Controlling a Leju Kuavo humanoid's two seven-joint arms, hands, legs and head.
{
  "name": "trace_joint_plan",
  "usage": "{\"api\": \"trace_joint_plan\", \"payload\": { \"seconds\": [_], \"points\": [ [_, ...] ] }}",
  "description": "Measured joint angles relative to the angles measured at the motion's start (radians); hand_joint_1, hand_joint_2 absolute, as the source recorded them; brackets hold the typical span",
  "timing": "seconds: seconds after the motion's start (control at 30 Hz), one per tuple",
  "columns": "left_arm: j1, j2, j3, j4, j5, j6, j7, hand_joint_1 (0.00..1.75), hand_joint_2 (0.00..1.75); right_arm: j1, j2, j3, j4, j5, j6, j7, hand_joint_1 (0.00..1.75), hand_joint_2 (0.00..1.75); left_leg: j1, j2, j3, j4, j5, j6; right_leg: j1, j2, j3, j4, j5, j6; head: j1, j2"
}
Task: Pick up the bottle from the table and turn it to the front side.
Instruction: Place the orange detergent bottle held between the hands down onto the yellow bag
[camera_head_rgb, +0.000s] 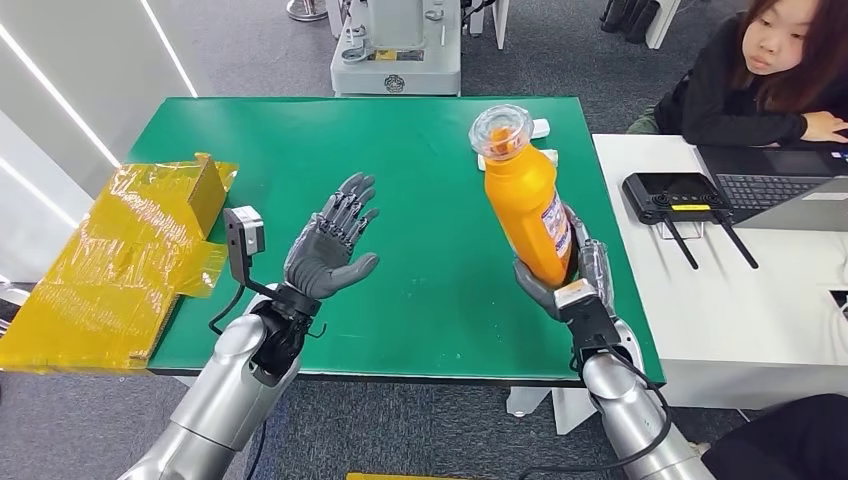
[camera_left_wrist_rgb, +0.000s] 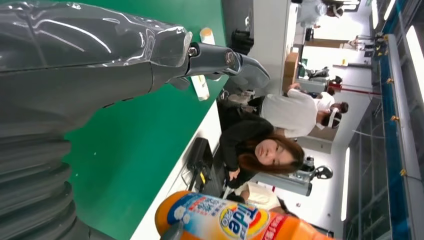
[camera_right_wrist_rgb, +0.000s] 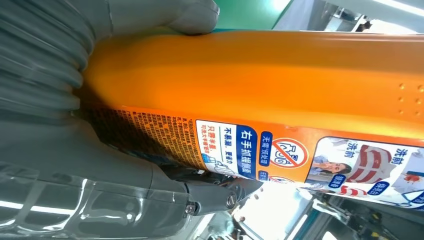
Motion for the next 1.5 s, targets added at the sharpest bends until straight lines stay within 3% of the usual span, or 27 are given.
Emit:
{"api": "trace_joint_plan", "payload": {
  "seconds": [0.17, 0.37, 0.57, 0.9, 1.03, 1.23, 1.5],
  "points": [
    [-0.046, -0.026, -0.041, 0.003, 0.054, -0.018, 0.016, 0.00, 1.75, -0.105, 0.060, 0.027, 0.136, 0.065, 0.027, 0.024, 1.75, 1.75, 0.000, 0.001, 0.000, 0.000, 0.001, -0.001, 0.000, 0.001, 0.000, 0.001, 0.001, 0.000, 0.000, 0.000],
    [-0.089, -0.052, -0.077, 0.027, 0.101, -0.038, 0.053, 0.00, 1.75, -0.232, 0.156, 0.114, 0.331, 0.217, -0.022, 0.079, 1.75, 1.75, 0.000, 0.000, 0.000, 0.000, 0.001, -0.002, 0.000, 0.000, -0.002, 0.002, 0.001, -0.001, 0.000, 0.000],
    [-0.094, -0.050, -0.077, 0.039, 0.092, -0.037, 0.040, 0.00, 1.75, -0.267, 0.174, 0.121, 0.412, 0.184, -0.012, 0.029, 1.75, 1.75, 0.001, 0.000, -0.002, 0.000, 0.001, -0.002, 0.000, 0.000, -0.002, 0.002, 0.000, -0.001, 0.000, 0.000],
    [-0.102, -0.052, -0.081, 0.075, 0.064, -0.020, 0.007, 0.00, 1.75, -0.278, 0.192, 0.123, 0.456, 0.183, -0.006, 0.028, 1.75, 1.75, 0.001, 0.000, -0.002, 0.000, 0.002, -0.002, 0.000, 0.000, -0.003, 0.001, 0.001, -0.001, 0.000, 0.000],
    [-0.112, -0.054, -0.089, 0.094, -0.006, 0.050, -0.034, 0.00, 1.75, -0.283, 0.210, 0.136, 0.464, 0.208, -0.010, 0.038, 1.75, 1.75, 0.001, 0.000, -0.002, 0.000, 0.002, -0.002, 0.001, 0.000, -0.003, 0.002, 0.001, -0.001, 0.000, 0.000],
    [-0.141, -0.061, -0.091, 0.139, -0.275, 0.329, -0.126, 0.00, 1.75, -0.286, 0.243, 0.194, 0.471, 0.258, -0.027, 0.054, 1.75, 1.75, 0.002, -0.001, -0.002, 0.000, 0.002, -0.002, 0.001, 0.000, -0.004, 0.002, 0.000, -0.001, 0.000, 0.000],
    [-0.153, -0.071, -0.088, 0.190, -0.341, 0.437, -0.148, 0.00, 1.75, -0.296, 0.261, 0.219, 0.495, 0.251, -0.027, 0.053, 1.75, 1.75, 0.002, -0.001, -0.003, 0.000, 0.002, -0.002, 0.001, 0.000, -0.004, 0.002, 0.001, -0.001, 0.000, 0.000]
  ]
}}
